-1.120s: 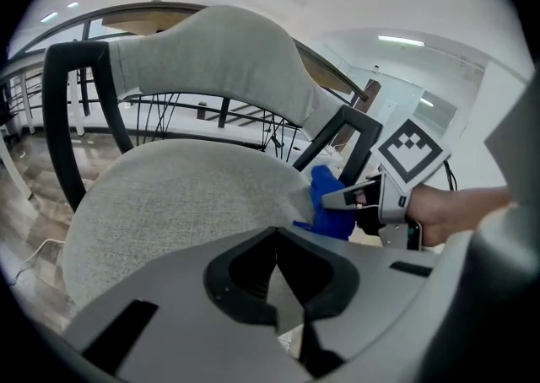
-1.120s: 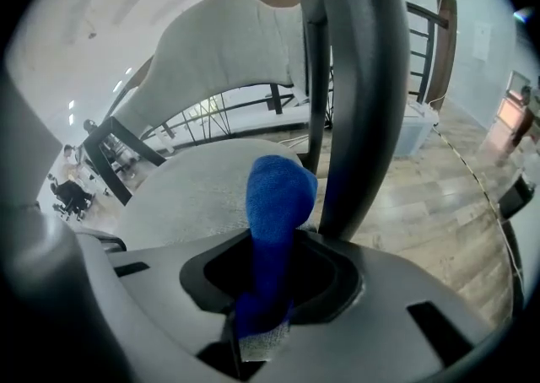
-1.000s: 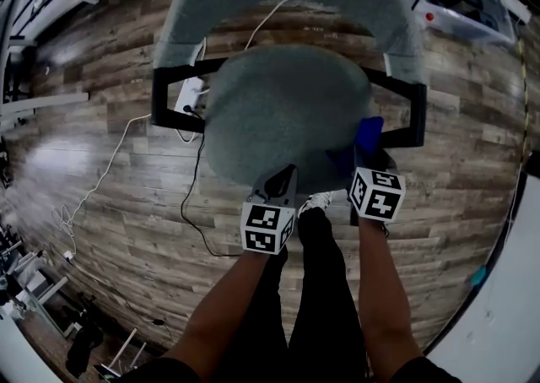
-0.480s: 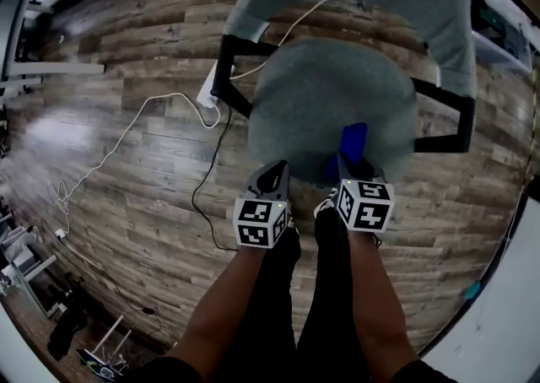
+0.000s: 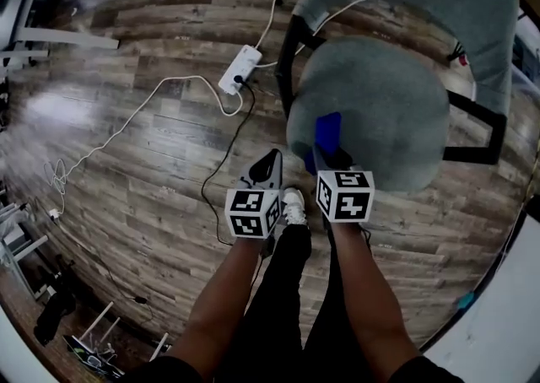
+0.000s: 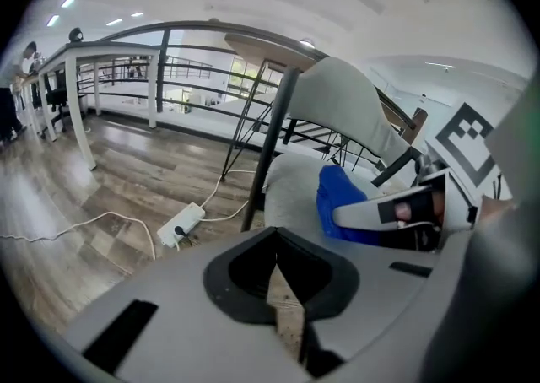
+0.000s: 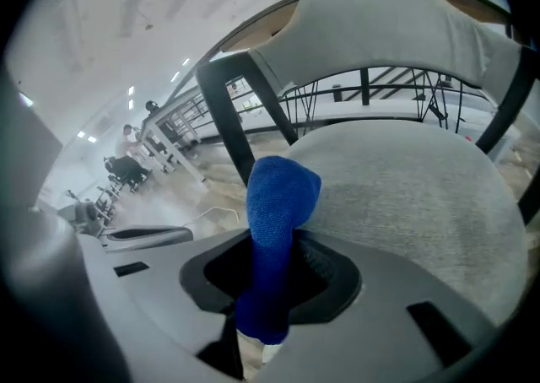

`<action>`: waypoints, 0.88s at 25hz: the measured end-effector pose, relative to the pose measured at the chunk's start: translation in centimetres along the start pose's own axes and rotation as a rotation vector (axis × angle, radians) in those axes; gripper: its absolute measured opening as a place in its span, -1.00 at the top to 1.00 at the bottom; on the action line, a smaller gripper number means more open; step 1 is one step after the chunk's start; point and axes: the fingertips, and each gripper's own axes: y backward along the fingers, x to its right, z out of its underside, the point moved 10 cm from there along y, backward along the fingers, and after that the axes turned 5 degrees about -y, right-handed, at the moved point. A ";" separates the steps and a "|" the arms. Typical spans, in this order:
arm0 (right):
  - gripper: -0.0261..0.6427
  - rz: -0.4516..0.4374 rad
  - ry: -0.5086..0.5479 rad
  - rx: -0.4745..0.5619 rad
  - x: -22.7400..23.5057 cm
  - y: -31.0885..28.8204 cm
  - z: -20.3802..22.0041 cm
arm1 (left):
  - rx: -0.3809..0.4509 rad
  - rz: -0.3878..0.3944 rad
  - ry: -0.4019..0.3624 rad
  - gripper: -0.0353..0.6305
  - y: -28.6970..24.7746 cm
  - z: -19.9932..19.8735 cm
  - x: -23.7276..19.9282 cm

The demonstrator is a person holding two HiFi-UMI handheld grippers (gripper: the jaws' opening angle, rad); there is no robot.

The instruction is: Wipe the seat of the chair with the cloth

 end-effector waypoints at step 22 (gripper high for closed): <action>0.60 -0.014 -0.023 -0.002 -3.1 -3.9 0.2 | -0.037 0.022 -0.013 0.87 0.7 1.6 -3.0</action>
